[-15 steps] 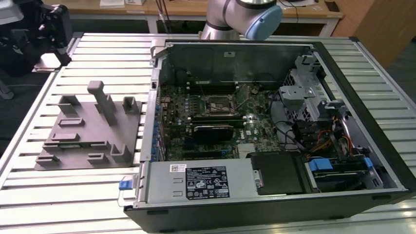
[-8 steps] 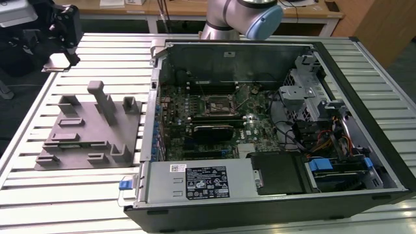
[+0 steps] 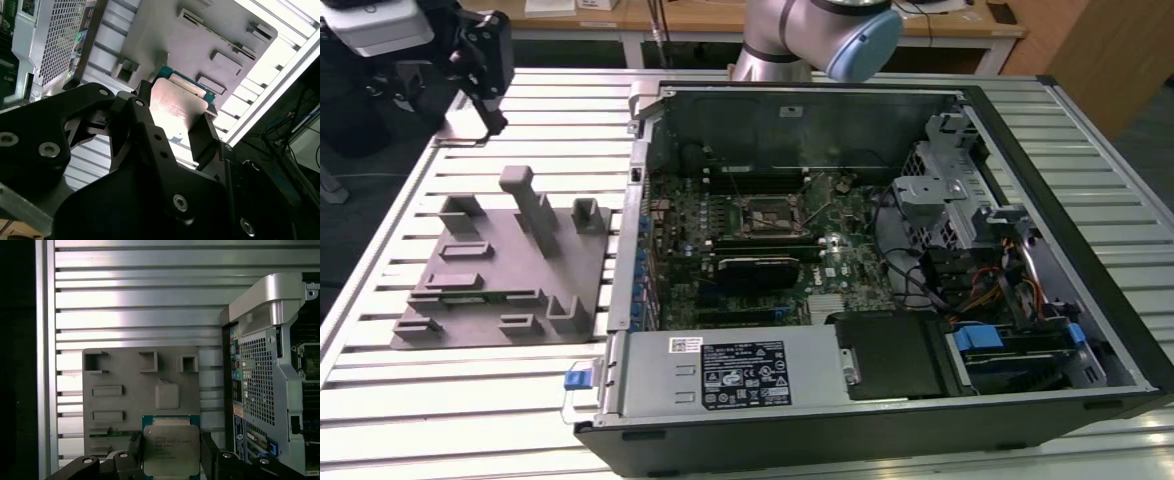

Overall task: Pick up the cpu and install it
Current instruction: 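Pick up the cpu and move it towards the insertion slot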

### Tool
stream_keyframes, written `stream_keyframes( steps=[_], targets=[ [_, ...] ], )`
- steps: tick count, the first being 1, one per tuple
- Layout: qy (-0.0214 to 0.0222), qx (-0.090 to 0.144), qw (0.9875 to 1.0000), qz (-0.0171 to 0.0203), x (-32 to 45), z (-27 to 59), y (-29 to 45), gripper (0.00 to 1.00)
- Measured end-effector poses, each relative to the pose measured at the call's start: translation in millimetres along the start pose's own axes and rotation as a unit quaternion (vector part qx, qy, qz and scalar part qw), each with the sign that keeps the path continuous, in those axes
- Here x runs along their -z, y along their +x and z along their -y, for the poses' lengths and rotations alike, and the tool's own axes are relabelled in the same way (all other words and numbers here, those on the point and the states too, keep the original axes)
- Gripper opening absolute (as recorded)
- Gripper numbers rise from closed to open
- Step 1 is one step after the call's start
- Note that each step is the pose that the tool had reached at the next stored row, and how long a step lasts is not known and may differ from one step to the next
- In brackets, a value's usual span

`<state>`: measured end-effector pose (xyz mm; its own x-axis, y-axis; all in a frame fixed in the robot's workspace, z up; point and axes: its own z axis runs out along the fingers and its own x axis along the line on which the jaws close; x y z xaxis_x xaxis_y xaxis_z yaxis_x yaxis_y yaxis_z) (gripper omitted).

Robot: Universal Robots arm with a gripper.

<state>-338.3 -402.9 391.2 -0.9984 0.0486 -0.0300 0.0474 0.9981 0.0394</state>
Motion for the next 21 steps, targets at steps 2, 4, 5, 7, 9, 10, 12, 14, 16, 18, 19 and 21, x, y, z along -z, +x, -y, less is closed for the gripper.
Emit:
stream_keyframes(
  steps=[2, 4, 5, 7, 9, 10, 12, 14, 16, 18, 19, 21],
  targets=[
    [0.0, 0.0, 1.0, 0.0, -0.1, -0.3, -5.1, 0.54],
    [0.0, 0.0, 1.0, 0.0, -0.3, -0.5, -10.3, 0.54],
    [0.0, 0.0, 1.0, 0.0, -0.4, -0.6, -13.0, 0.54],
    [0.0, 0.0, 1.0, 0.0, -0.6, -0.9, -19.0, 0.54],
    [0.0, 0.0, 1.0, 0.0, -0.8, -1.2, -24.7, 0.54],
    [0.0, 0.0, 1.0, 0.0, -0.8, -1.3, -27.4, 0.54],
    [0.0, 0.0, 1.0, 0.0, -1.1, -1.6, -32.6, 0.54],
    [0.0, 0.0, 1.0, 0.0, -1.2, -1.8, -38.0, 0.54],
    [0.0, 0.0, 1.0, 0.0, -1.4, -2.0, -43.1, 0.54],
    [0.0001, 0.0, 1.0, -0.0001, -1.5, -2.3, -48.3, 0.54],
    [0.0001, 0.0, 1.0, 0.0, -1.6, -2.4, -51.0, 0.54],
    [0.0, 0.0, 1.0, 0.0, -1.8, -2.7, -56.8, 0.54]
  ],
)
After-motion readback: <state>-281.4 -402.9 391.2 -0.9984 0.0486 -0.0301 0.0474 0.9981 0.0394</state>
